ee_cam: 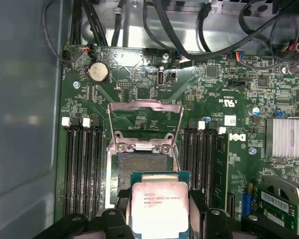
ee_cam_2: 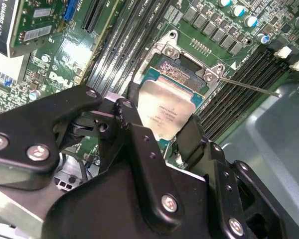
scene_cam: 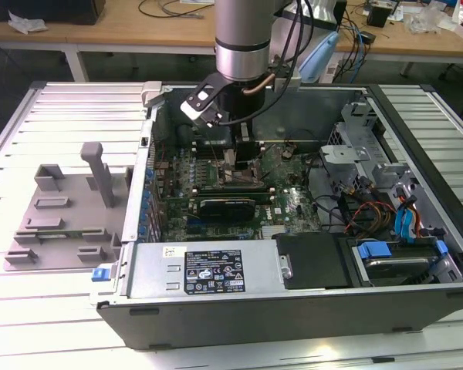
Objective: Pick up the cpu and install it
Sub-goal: 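Place the cpu into insertion slot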
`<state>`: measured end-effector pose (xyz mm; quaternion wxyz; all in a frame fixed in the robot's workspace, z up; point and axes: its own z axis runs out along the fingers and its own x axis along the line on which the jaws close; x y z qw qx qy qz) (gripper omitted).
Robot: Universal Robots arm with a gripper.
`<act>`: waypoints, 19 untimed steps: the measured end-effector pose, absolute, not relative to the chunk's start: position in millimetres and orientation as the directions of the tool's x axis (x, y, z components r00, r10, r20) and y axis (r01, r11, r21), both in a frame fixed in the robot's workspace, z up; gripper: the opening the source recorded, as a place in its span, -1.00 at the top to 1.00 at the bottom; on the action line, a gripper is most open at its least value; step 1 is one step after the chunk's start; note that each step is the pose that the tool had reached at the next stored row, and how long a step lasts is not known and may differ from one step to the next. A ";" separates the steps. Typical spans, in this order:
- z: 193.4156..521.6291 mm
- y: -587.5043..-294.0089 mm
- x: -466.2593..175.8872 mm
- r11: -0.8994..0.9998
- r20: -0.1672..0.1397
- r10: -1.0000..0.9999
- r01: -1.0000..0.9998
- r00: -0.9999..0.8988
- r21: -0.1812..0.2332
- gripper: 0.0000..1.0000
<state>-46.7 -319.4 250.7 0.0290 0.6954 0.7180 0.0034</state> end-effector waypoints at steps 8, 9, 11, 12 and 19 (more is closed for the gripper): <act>247.5 -317.3 -43.9 0.033 -0.037 0.999 0.998 -0.031 0.045 -0.09; 246.6 -317.0 -43.4 0.033 -0.037 0.999 0.998 -0.031 0.045 -0.09; 245.3 -316.4 -42.9 0.032 -0.037 0.999 0.998 -0.031 0.045 -0.09; 244.6 -315.3 -42.5 0.032 -0.037 0.999 0.998 -0.031 0.045 -0.09; 235.9 -296.8 -41.2 0.036 -0.115 0.993 0.998 -0.030 0.056 -0.09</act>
